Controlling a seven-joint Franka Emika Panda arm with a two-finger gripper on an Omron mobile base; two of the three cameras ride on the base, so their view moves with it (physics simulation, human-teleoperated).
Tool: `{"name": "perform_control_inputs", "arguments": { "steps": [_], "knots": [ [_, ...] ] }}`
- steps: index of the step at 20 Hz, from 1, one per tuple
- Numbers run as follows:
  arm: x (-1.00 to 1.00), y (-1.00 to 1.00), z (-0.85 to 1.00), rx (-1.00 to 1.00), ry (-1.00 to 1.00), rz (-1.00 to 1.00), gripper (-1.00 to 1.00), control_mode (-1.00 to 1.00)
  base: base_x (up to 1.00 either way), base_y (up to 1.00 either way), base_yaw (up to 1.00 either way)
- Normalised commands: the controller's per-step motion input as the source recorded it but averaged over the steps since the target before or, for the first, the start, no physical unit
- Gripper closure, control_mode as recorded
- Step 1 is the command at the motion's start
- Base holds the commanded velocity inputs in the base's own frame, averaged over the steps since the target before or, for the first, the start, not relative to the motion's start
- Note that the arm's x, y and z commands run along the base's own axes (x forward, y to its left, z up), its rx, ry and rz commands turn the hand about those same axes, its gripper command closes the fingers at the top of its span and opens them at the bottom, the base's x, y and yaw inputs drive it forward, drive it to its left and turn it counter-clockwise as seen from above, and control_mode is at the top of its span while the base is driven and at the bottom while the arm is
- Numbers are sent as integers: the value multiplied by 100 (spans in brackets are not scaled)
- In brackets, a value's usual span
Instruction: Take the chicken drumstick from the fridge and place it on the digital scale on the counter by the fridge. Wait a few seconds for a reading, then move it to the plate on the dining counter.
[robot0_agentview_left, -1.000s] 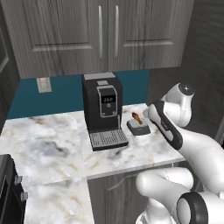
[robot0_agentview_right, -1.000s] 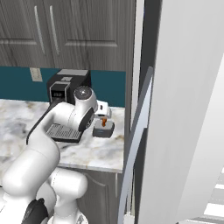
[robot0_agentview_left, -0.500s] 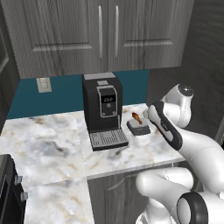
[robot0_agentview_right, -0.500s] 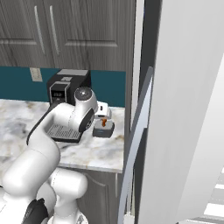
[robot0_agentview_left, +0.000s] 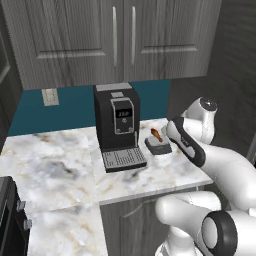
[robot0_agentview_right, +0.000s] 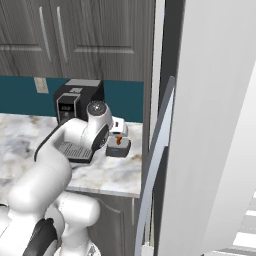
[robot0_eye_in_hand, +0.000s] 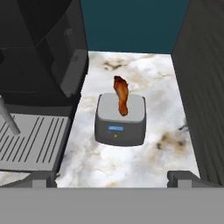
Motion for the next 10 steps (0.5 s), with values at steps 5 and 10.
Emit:
{"name": "perform_control_inputs", "arguments": {
  "steps": [5,10],
  "knots": [
    [25,0,-3,0,2,0,-100,-100,0,0,0],
    [28,-1,-7,0,5,0,-100,-100,0,0,0]
  ]
}}
